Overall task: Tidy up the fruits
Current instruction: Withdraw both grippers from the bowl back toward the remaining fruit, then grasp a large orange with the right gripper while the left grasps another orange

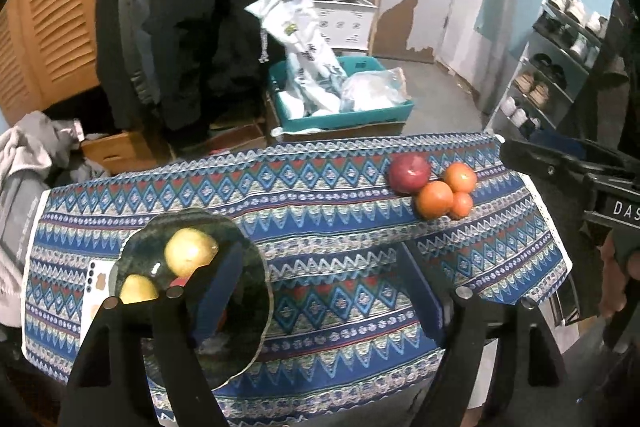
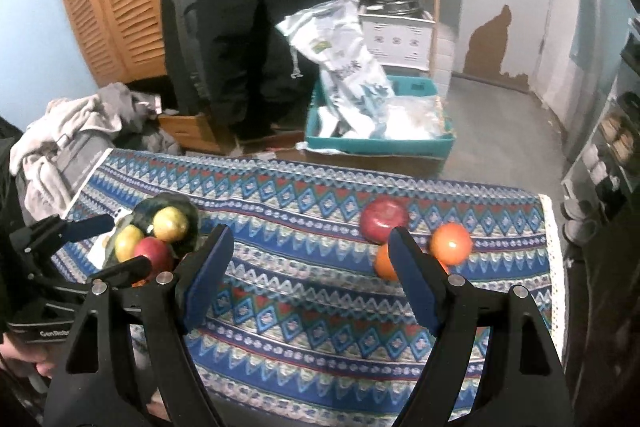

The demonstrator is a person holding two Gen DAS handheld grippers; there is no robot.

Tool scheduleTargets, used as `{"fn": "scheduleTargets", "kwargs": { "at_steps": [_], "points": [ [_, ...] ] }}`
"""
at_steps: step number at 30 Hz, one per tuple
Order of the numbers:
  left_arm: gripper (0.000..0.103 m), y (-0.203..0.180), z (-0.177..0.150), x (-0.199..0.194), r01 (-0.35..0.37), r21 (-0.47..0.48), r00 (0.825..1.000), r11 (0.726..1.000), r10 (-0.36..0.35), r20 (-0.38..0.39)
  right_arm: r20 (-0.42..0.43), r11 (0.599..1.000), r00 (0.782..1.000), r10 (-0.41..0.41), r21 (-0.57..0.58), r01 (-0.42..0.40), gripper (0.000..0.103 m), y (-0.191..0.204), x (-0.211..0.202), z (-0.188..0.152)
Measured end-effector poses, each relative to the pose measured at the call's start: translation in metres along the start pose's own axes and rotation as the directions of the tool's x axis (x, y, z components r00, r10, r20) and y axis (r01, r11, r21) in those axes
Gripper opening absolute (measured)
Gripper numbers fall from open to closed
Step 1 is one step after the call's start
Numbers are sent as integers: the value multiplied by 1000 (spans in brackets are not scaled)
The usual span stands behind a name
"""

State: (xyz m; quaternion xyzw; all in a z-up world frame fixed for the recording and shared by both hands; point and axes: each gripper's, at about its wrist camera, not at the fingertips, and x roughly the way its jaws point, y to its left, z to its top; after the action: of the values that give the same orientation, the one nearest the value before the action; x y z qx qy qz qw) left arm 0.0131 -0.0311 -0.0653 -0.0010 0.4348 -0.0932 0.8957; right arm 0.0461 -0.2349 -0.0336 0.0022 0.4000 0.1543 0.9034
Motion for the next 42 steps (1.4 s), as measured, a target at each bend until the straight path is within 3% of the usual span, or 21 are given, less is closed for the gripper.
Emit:
{"fn": "scheduleTargets", "kwargs": {
  "at_steps": [27,42],
  "points": [
    [81,-73,25,48,34,108,998,994,-28,-59,-60,980,991,-118,151,126,80,-121,-3,-29],
    [81,-91,37,122,87,111,987,990,-71,-144,-244,988,966,-83,104,112,80,-149,79,-59]
  ]
}}
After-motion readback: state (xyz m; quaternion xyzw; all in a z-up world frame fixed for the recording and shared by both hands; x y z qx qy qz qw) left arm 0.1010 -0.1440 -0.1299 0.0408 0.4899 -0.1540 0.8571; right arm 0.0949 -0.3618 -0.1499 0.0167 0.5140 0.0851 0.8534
